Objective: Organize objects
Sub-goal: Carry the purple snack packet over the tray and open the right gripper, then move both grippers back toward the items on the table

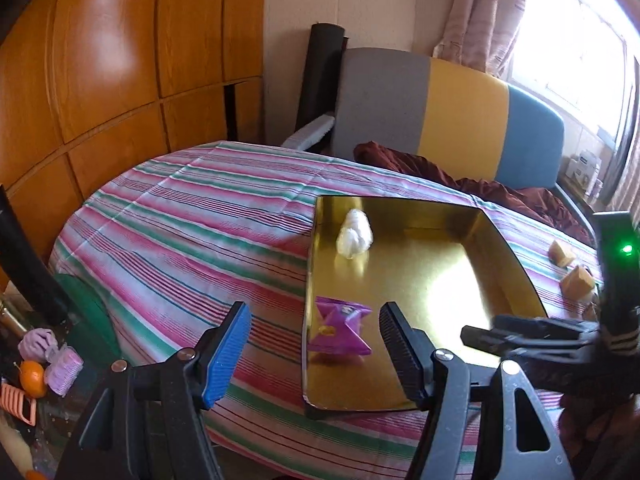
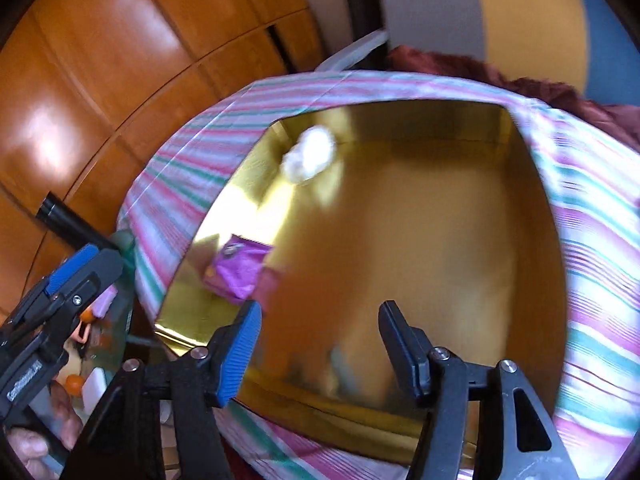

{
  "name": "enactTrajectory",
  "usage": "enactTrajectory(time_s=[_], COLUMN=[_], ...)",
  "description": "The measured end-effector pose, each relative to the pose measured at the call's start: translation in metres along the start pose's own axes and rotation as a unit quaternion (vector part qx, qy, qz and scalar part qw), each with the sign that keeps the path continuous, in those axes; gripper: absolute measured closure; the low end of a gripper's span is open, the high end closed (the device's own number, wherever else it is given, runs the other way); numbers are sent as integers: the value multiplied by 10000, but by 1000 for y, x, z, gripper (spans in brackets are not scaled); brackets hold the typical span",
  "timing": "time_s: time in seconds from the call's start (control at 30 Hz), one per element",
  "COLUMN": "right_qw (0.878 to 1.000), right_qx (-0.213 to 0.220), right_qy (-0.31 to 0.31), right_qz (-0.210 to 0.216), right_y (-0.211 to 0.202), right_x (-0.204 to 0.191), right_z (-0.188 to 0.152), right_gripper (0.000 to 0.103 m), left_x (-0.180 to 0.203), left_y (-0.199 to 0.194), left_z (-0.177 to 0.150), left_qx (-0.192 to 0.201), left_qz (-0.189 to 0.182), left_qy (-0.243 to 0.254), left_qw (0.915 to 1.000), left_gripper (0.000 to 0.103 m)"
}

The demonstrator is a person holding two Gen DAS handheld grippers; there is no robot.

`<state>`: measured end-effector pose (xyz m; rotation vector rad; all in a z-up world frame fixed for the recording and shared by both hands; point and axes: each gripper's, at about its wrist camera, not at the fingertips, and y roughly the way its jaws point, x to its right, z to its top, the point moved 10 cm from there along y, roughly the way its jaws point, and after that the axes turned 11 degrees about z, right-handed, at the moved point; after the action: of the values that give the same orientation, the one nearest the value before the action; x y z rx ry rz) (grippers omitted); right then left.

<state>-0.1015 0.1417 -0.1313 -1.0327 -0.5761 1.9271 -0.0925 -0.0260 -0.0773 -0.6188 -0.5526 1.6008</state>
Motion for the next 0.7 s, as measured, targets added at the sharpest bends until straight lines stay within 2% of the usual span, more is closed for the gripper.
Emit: enactTrajectory(time_s=[0.13,0.27,0.4,0.53,0.63,0.7], right_qw=[9988,9939,9852,9682,9474,9288], right_qx=[341,691,997,1455,1870,2173], right_qy=[255,669,1045,1500,1865,2156], right_qz=[-256,-536,-924,-1377,-1806,-2087], right_y=[-43,-91,-141,-203,-255,-288], right_x=[31,73,119,173,217,247], right_z=[0,-6,-15,-23,-29,-36], right_gripper=[26,24,23,22,18,15], left_x=[15,31,57,100,141,169], left_y=[4,4,0,-17,-34,-45], left_z=[-8,-12,-10,-2,2,1], left_qx=[-212,-367,-485,-382,-213,-165], left_qz=[-201,-384,-740,-1157,-1484,-1708], left_qy=[30,80,246,679,1107,1368], left_qw=[9996,9986,9958,9902,9825,9756], left_gripper=[36,36,36,36,36,36])
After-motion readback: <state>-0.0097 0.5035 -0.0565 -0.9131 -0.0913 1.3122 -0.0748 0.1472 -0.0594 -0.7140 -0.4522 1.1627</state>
